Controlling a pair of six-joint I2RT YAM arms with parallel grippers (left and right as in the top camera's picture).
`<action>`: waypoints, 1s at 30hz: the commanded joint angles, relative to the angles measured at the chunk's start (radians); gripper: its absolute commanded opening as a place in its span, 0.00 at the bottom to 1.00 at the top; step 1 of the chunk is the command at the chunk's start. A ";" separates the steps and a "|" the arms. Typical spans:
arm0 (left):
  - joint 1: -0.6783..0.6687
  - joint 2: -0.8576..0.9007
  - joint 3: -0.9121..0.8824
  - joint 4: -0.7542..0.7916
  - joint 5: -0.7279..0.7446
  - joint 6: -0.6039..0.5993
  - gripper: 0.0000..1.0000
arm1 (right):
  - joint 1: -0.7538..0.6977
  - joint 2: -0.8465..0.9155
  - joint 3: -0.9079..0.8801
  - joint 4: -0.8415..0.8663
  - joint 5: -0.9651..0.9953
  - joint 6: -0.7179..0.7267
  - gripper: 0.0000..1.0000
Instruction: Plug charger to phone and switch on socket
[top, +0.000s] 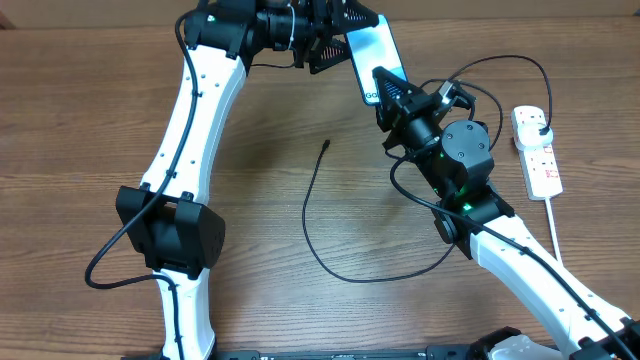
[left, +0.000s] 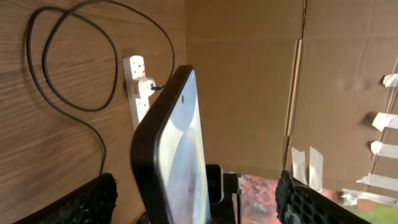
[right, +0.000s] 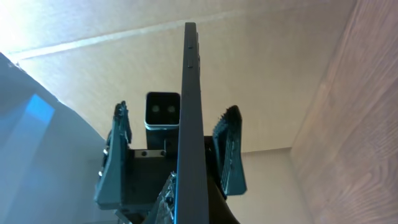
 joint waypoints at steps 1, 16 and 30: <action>-0.010 0.003 0.027 0.009 -0.005 -0.047 0.81 | 0.005 0.007 0.027 0.034 0.024 0.020 0.04; -0.031 0.003 0.027 0.037 -0.001 -0.078 0.50 | 0.038 0.070 0.040 0.082 0.040 0.042 0.04; -0.037 0.003 0.027 -0.012 0.013 -0.020 0.46 | 0.040 0.076 0.054 0.095 0.023 0.040 0.04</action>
